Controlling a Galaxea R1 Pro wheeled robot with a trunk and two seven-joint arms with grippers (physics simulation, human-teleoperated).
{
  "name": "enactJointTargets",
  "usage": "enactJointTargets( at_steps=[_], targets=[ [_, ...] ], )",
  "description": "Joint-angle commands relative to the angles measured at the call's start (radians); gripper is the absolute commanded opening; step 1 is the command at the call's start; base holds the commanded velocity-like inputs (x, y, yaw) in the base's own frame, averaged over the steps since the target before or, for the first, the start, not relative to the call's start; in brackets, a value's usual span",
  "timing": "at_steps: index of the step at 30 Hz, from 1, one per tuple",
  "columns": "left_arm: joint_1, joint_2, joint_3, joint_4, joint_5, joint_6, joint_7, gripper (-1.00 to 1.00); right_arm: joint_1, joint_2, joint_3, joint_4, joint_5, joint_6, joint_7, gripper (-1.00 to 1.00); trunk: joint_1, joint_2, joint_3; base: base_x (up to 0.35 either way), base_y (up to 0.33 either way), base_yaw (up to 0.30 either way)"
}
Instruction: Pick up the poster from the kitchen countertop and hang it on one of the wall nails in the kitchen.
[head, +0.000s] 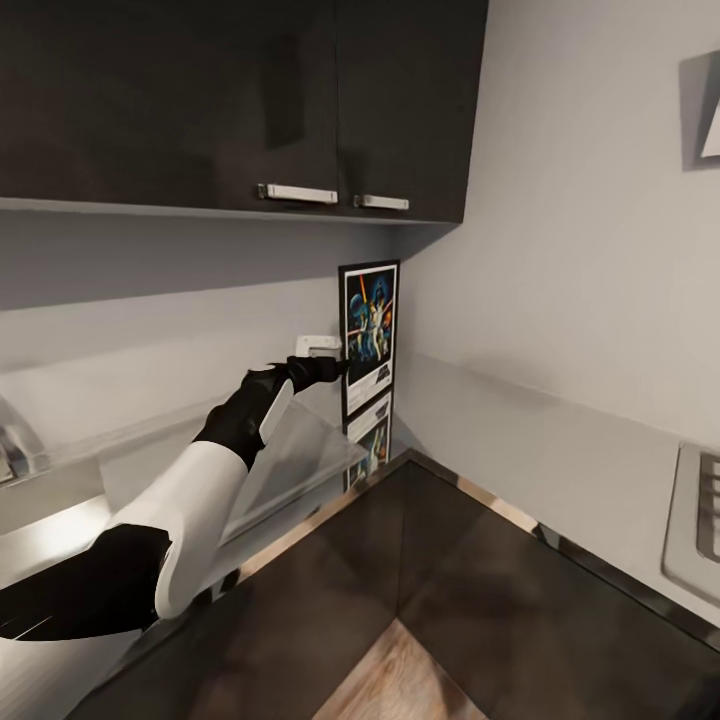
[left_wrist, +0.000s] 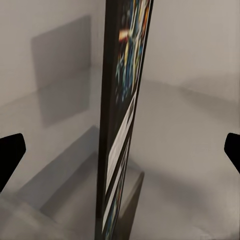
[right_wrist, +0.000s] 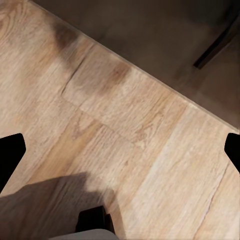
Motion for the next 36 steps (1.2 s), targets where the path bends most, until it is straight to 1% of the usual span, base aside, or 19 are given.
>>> enactJointTargets(
  at_steps=[1,6,8,11,14,21,36],
  targets=[
    [-0.001,0.000,-0.001,-0.001,0.006,0.006,0.000,1.00,-0.001,0.000,-0.004,0.001,-0.001,-0.003,0.003,1.00,0.000,-0.001,-0.001,0.152,-0.052,0.000],
    [-0.001,0.000,-0.001,-0.001,0.006,0.006,0.000,1.00,-0.001,0.000,-0.004,0.001,0.003,-0.003,0.004,1.00,0.000,-0.001,-0.002,0.072,-0.024,0.000],
    [-0.001,0.000,-0.001,-0.002,0.006,0.006,0.000,1.00,-0.001,0.000,-0.004,0.001,0.039,-0.002,0.004,1.00,0.000,-0.001,-0.002,0.136,-0.089,0.000],
    [-0.001,0.000,-0.001,-0.002,0.006,0.006,0.000,1.00,-0.001,0.000,-0.004,0.002,0.066,-0.002,0.004,1.00,0.000,-0.001,-0.002,0.143,-0.103,0.000],
    [-0.001,0.000,0.000,-0.002,0.006,0.006,0.000,1.00,-0.001,0.000,-0.004,0.002,0.078,-0.002,0.004,1.00,0.000,-0.001,-0.002,0.065,-0.048,0.000],
    [-0.001,0.000,0.000,-0.002,0.006,0.006,0.000,1.00,-0.001,0.000,-0.004,0.002,0.086,-0.001,0.004,1.00,0.000,-0.001,-0.002,0.089,-0.011,0.000],
    [-0.001,0.000,0.001,-0.002,0.005,0.006,0.000,1.00,-0.001,0.001,-0.004,0.002,0.087,-0.001,0.004,1.00,0.000,-0.001,-0.002,0.094,-0.001,0.000]
  ],
)
